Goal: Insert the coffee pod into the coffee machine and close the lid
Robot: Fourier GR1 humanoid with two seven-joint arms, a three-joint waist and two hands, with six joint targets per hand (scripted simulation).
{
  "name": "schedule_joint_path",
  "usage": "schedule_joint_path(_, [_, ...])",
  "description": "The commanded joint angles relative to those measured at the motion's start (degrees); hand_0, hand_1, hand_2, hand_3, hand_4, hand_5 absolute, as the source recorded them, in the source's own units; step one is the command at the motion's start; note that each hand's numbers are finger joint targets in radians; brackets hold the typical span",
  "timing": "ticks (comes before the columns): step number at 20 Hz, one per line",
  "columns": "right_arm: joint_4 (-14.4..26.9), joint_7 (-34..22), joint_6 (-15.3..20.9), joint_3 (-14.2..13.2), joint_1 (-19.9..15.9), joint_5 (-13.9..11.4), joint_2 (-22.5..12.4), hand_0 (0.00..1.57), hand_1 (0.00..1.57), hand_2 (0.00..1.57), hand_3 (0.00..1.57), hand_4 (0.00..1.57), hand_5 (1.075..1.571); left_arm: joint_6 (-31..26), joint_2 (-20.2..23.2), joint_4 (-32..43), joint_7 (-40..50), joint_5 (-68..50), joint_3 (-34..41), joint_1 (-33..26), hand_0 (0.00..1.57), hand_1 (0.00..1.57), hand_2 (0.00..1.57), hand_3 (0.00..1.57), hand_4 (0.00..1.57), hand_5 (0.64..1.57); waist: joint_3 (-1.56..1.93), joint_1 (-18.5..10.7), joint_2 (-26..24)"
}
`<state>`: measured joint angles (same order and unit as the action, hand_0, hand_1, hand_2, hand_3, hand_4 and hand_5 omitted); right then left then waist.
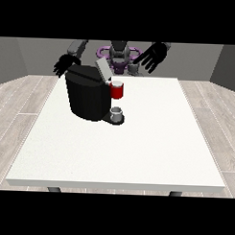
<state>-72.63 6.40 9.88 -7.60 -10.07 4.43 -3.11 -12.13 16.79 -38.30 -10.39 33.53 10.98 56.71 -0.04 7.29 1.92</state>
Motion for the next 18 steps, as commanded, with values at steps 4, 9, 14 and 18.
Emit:
schedule_joint_path(4, [0.3,-0.1,0.2,-1.6,5.6,0.8,-0.6,0.00,0.00,0.00,0.00,0.37,1.571,-2.1,-7.4,-0.9,-2.8,-11.3,7.2,-10.3,0.00,0.00,0.00,0.00,0.00,1.571,0.01,-5.5,-9.2])
schedule_joint_path(9, [-1.6,0.3,-1.9,-0.2,9.7,-1.3,-3.5,0.00,0.00,0.00,0.00,0.43,1.571,-3.0,-9.9,-3.0,-4.1,-14.5,8.2,-18.3,0.00,0.00,0.00,0.00,0.19,1.571,0.02,-8.4,-15.5])
schedule_joint_path(14, [-6.8,-4.2,-6.2,1.1,4.4,1.2,-5.1,0.00,0.00,0.00,0.00,0.37,1.571,-2.2,-11.8,-3.7,-3.8,-17.8,10.1,-21.9,0.00,0.00,0.00,0.00,0.00,1.571,0.02,-8.6,-14.8])
schedule_joint_path(18, [-11.4,-8.7,-7.2,3.2,2.0,0.0,-6.9,0.00,0.00,0.00,0.00,0.00,1.571,-5.9,-11.1,-4.3,-2.6,-20.6,11.1,-25.2,0.00,0.00,0.00,0.00,0.00,1.571,0.01,-9.9,-18.0])
